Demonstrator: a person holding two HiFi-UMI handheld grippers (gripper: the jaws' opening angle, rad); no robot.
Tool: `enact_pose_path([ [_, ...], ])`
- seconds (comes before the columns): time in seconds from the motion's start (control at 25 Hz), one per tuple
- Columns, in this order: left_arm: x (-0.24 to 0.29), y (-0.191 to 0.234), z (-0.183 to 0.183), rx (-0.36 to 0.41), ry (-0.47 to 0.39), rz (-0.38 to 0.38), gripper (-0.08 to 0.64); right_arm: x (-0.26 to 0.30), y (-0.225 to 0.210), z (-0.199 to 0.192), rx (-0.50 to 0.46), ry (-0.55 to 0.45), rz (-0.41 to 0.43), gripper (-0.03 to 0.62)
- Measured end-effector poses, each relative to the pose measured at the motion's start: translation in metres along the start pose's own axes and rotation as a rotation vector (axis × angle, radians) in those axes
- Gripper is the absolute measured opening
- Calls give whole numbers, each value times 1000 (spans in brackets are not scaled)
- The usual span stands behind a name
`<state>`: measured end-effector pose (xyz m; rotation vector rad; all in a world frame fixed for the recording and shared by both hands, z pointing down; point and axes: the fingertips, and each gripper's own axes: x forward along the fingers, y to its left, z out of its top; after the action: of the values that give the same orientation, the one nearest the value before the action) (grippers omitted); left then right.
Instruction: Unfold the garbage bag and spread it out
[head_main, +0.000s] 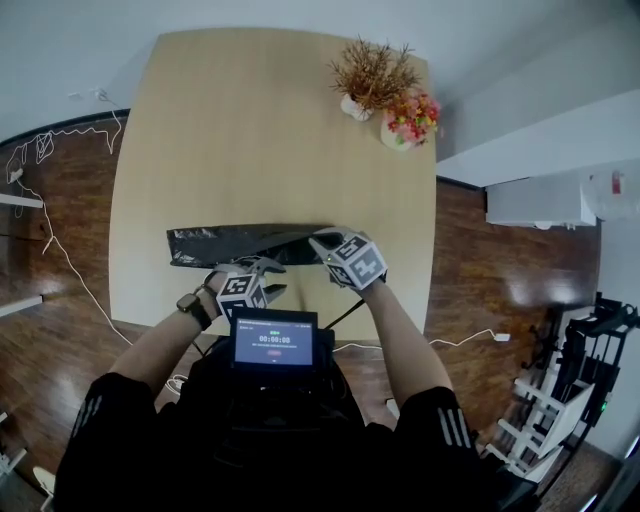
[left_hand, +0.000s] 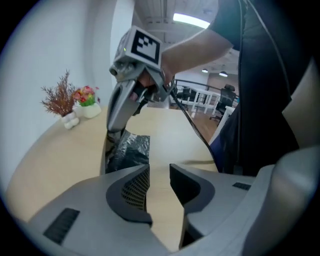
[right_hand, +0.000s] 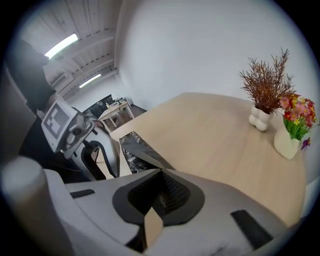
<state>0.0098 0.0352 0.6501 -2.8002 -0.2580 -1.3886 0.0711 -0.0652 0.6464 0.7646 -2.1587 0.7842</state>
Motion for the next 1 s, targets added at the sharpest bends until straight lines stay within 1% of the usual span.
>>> enact_pose_path([
  [0.08,20,8,-11,-41,45,19,135,1,-4,3,13,2,1,6],
  [0.2,39,24,-29,-144,98,31,143,3,-9,4,35,10,5,6],
  [0.28,56,26,-47,-196,134,-8,152,4,-13,4,45,18,5,6],
  [0.32,64,25,-56,-207,157,-34,153,4,-15,4,50,22,3,6],
  [0.4,73,19,-68,-206,208,-80,164,5,-21,3,62,26,-3,6],
  [0.48,76,13,-75,-217,241,-120,164,6,-27,3,74,31,-8,6],
  [0.64,73,3,-75,-266,244,-185,164,9,-43,1,78,48,-27,6],
  [0.76,68,-12,-78,-249,268,-247,164,13,-58,-1,80,62,-52,6],
  [0.88,64,-22,-82,-239,279,-275,164,19,-74,-12,91,94,-86,6],
  [1.0,62,-29,-84,-243,283,-299,164,28,-91,-20,77,132,-122,6],
])
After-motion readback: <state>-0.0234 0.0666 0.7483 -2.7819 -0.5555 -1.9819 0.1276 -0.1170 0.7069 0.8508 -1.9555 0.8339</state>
